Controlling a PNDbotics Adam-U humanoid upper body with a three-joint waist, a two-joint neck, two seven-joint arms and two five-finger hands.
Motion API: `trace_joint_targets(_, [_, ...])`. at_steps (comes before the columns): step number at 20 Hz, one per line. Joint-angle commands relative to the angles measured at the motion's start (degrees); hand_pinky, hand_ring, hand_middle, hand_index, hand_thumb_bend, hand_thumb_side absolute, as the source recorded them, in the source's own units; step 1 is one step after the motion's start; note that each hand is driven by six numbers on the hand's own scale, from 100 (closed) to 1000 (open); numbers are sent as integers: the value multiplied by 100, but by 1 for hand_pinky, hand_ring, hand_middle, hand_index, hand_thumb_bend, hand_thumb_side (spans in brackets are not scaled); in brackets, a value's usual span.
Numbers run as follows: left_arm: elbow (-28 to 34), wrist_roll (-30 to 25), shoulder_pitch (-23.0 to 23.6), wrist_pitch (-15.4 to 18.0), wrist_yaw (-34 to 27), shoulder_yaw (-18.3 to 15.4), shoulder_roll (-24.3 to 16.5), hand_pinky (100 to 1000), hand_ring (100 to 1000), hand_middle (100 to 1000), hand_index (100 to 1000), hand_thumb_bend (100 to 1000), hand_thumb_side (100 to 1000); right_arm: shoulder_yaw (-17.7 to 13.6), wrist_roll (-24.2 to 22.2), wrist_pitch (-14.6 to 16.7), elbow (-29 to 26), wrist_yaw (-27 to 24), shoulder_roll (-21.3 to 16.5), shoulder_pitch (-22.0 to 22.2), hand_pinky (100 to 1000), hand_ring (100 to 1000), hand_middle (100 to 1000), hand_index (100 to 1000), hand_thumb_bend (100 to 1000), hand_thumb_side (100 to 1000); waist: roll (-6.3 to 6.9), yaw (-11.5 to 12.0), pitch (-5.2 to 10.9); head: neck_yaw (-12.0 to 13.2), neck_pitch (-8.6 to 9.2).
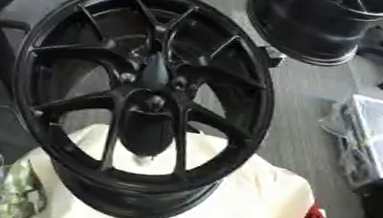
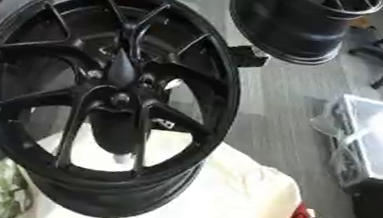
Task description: Pull the pin out of the wheel hub.
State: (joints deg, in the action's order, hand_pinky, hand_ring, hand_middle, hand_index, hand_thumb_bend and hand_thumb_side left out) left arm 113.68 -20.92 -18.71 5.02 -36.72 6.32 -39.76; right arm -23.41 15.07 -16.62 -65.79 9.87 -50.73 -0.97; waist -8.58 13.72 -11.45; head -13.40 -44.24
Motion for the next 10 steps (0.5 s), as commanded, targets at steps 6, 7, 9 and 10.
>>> trace_joint_targets(6, [91,-6,-58,-6,7,-71,-74,703,1000,941,751,100,710,-362,544,23,-342,-565,-37,-24,727,700,676,826,100,100,40,-28,55,31,12])
trace_joint_targets(7, [91,-9,-69,-6,-3,-68,-70,703,1000,941,751,100,709,-418,788,119,-492,-843,-5,-64,712,680,655,813,100,178,46,-29,52,29,12])
trace_joint_targets(9, [91,-16,-89,-8,-22,-63,-58,703,1000,941,751,100,710,-491,1352,573,-863,-1499,102,-167,686,653,626,798,100,503,60,-25,46,17,12])
trace_joint_targets(10, [91,-17,-96,-15,-28,-62,-49,703,1000,941,750,100,710,-486,1555,850,-1007,-1807,159,-201,685,652,624,798,100,508,64,-22,43,7,12])
